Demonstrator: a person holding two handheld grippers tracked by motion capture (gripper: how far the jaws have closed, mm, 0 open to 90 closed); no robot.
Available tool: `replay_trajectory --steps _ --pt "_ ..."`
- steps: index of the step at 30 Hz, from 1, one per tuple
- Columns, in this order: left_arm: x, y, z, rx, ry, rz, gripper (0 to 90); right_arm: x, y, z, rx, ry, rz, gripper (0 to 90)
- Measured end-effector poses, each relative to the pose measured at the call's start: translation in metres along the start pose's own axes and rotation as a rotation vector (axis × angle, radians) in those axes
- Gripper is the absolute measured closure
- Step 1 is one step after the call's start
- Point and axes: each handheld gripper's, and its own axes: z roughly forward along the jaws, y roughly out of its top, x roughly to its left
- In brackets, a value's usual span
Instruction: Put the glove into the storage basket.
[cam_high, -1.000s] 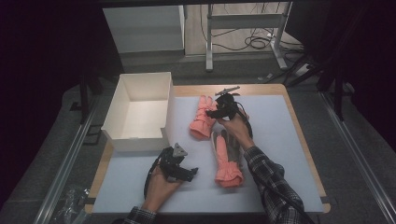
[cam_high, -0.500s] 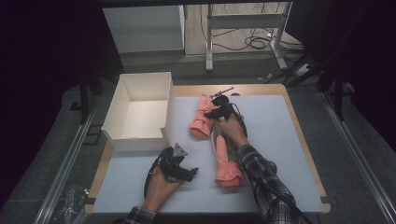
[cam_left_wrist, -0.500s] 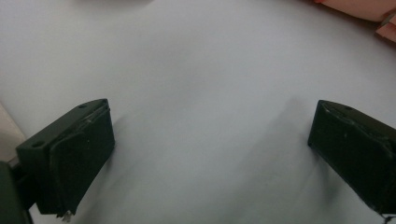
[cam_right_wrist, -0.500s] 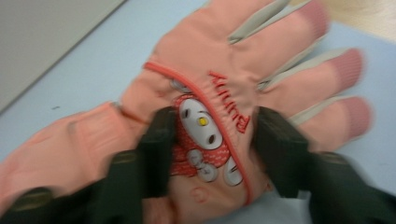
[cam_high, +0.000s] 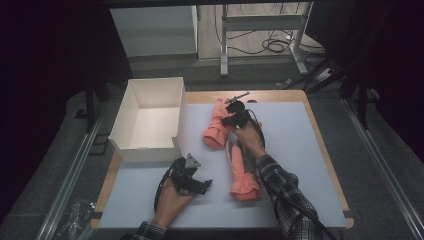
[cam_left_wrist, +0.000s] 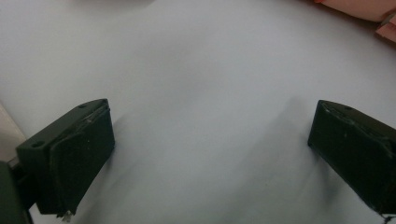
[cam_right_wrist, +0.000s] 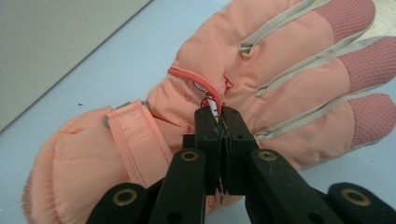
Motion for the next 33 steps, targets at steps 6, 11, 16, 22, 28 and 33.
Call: replay_trajectory --steps 6,11,16,22,28,33 --pt "0.000 0.000 0.000 0.000 0.000 0.002 0.4 0.002 0.000 -0.008 -0.018 0.021 -0.001 86.6" --pt "0.000 0.000 0.000 0.002 0.001 0.003 0.4 0.003 0.003 -0.019 -0.043 0.044 -0.004 86.6" --pt "0.000 0.000 0.000 0.000 0.000 0.000 0.4 0.007 0.007 -0.031 -0.060 0.070 -0.017 86.5" --pt "0.000 0.000 0.000 0.003 0.001 0.002 0.4 0.013 0.012 -0.045 -0.059 0.126 -0.052 86.4" --pt "0.000 0.000 0.000 0.002 0.001 0.001 0.4 0.022 0.014 -0.059 -0.049 0.167 -0.092 86.4" --pt "0.000 0.000 0.000 0.002 0.001 0.002 0.4 0.026 0.012 -0.073 -0.048 0.214 -0.103 86.1"
